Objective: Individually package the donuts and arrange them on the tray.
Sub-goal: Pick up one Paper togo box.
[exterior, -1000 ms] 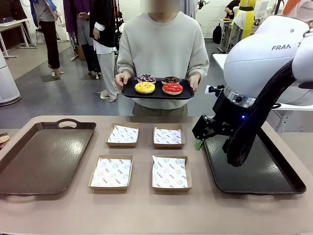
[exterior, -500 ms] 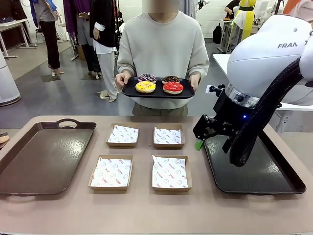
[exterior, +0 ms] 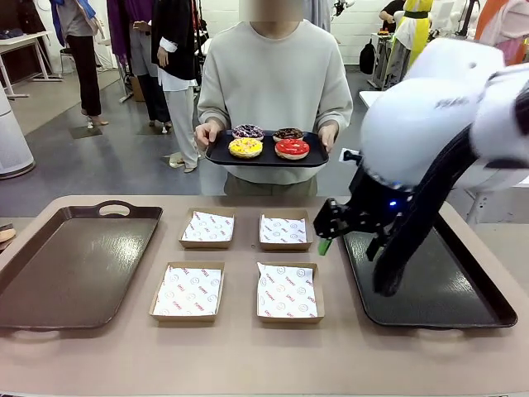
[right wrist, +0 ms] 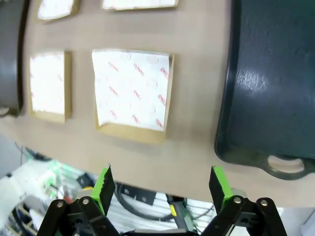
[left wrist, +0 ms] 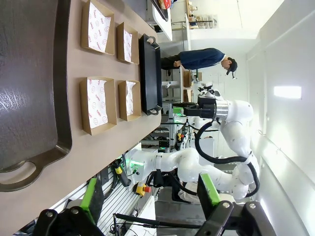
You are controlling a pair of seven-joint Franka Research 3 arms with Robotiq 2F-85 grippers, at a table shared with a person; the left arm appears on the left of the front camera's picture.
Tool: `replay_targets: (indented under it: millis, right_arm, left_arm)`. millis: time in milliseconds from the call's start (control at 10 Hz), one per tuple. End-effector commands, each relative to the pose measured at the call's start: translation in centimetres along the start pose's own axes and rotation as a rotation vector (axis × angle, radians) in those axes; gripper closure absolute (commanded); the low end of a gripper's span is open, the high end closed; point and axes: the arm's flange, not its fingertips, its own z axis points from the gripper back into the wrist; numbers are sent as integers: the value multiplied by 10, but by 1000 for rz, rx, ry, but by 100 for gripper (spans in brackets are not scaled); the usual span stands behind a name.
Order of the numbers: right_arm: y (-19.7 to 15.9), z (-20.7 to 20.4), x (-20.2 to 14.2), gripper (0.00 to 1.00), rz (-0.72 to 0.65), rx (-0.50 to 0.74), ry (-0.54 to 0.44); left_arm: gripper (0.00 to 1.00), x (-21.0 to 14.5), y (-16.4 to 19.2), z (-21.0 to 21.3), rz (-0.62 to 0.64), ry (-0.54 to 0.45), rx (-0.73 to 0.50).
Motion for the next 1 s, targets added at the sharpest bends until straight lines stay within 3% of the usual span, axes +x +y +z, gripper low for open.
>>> replay_targets:
  millis: [0,300,600,900]
  right_arm:
    - [25,-34,10,0,-141,-109,-89]
    - [40,-68,20,0,-169,-155,-101]
    - [31,-105,26,0,-139,-147,-13]
    - [23,-130,33,0,-98,-136,-2]
  left_arm:
    - [0,0,-1,1,-3,-9,-11]
    - [0,0,-1,1,-3,-9,-11]
    - [0,0,-1,1,-3,-9,-11]
    - [0,0,-1,1,-3,-9,-11]
